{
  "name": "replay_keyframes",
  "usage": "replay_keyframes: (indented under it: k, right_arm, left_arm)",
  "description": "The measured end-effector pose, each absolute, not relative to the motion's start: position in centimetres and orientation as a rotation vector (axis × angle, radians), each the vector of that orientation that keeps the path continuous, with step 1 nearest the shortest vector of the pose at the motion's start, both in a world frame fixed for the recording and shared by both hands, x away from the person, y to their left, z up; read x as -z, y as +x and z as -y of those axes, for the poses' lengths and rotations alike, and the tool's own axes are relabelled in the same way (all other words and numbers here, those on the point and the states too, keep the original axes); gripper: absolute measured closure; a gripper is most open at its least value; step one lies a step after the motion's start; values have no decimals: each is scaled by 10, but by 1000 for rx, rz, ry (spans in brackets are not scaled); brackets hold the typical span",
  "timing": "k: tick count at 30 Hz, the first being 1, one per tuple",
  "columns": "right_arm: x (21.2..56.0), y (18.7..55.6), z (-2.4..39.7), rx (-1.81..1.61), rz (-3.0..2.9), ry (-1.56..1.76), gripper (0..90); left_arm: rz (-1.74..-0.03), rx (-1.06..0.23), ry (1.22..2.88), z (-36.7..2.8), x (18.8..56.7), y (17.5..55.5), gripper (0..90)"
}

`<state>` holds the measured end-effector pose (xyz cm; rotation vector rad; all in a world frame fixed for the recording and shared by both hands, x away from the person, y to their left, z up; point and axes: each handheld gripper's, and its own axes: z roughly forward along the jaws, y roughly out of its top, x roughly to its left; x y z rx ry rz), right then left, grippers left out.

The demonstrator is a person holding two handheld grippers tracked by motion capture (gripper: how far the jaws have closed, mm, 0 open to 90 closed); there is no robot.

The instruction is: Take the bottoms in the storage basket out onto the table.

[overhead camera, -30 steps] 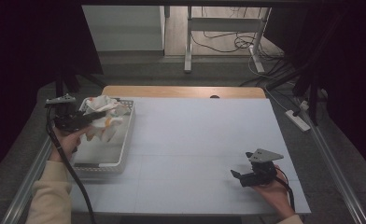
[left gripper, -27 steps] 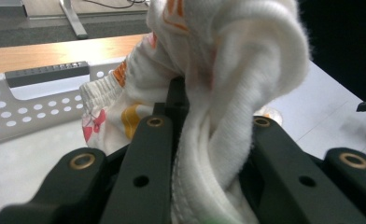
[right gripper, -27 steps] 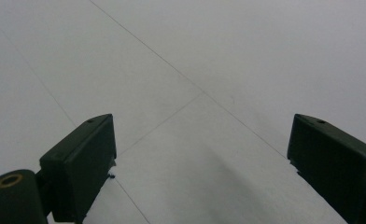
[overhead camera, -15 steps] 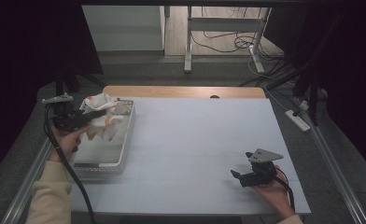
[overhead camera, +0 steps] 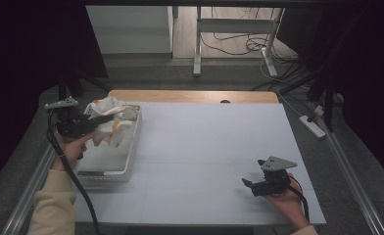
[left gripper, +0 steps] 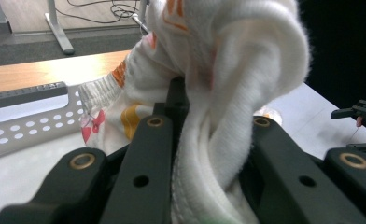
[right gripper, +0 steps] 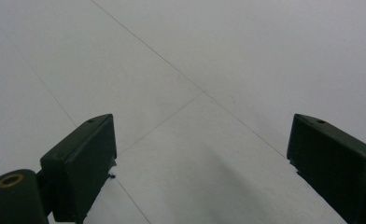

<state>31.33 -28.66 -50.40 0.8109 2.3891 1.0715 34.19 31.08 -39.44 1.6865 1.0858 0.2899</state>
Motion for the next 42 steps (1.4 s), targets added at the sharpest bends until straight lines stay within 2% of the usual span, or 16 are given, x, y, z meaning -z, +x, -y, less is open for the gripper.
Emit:
replay_keyframes:
  k: [6, 10, 42]
  right_arm:
    - [504, 313, 287, -1073, -2391, 813, 81]
    - [505, 314, 286, -1073, -2389, 808, 81]
    - [504, 314, 286, -1074, -2393, 807, 81]
  left_arm:
    - [-1068, -302, 1680, -306, 390, 339, 794]
    - [-1026, -255, 1650, -303, 387, 337, 794]
    - [-947, -260, 1664, -269, 376, 331, 793]
